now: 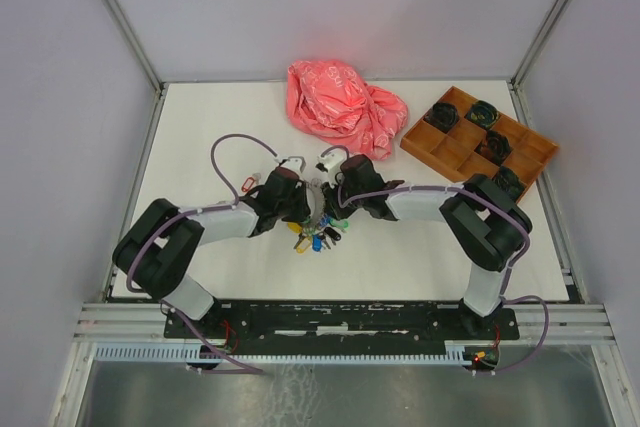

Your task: Put the keys on the keyring

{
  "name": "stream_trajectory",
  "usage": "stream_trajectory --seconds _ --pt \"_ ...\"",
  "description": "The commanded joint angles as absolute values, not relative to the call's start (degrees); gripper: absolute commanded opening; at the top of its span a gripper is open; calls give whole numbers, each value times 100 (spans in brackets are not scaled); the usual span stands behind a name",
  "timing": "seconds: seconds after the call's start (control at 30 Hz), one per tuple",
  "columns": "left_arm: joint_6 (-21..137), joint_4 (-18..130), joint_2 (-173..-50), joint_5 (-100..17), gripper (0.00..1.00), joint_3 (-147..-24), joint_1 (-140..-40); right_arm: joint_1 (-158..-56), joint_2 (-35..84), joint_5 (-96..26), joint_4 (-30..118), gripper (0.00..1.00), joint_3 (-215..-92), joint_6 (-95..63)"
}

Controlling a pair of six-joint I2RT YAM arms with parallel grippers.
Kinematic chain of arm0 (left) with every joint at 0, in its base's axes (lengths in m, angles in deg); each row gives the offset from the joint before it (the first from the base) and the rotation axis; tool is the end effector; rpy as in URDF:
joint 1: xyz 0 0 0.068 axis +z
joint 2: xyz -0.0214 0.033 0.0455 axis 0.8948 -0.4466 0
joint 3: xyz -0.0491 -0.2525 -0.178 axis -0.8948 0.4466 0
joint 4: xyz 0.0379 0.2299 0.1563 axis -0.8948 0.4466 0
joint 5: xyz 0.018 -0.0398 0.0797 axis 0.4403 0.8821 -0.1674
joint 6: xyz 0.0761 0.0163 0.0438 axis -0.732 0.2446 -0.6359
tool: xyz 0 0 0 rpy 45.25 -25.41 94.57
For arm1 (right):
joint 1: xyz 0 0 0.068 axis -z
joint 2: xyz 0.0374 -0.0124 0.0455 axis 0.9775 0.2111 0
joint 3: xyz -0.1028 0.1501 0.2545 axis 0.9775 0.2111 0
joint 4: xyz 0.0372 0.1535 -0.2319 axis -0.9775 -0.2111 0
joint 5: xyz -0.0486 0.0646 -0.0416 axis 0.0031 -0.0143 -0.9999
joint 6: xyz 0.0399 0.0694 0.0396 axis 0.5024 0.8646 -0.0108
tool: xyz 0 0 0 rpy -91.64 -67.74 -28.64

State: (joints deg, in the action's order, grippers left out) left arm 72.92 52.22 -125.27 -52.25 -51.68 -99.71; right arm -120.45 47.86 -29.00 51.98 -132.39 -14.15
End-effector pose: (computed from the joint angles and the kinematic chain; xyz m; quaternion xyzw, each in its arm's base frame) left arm 0.2748 -0.1973 0.1399 0.0697 0.9226 -0.1809 0.3335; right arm 0.2998 0.3011 0.1429 -0.3103 0.8563 0.2686 0.3135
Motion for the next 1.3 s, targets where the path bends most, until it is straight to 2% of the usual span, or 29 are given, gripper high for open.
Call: stream_trajectory --seconds 0.0,0.13,0.47,0.8,1.07,1.27 --pt "7290 5134 -12752 -4988 25 -5264 -9956 -12035 4892 -2784 5425 31 -13469 -1380" --pt "7285 5084 -12813 -4902 25 -5273 -9951 -12032 4966 -2666 5473 29 -13491 -1421" --pt "7428 4737 -12546 -4588 25 -4969 -9951 -12028 4485 -2457 5557 1 -13272 -1672" --pt "7601 3802 -11355 -4446 29 -3994 -9951 -12027 3743 -2472 5530 1 -12837 -1895" --pt "7134 2742 -10756 -4041 46 -3384 -9950 -12034 3308 -2271 5875 1 -12293 -2159" --pt "6586 2018 -10800 -3554 50 -3228 -9951 -12040 3238 -2191 6169 2 -11951 -2187"
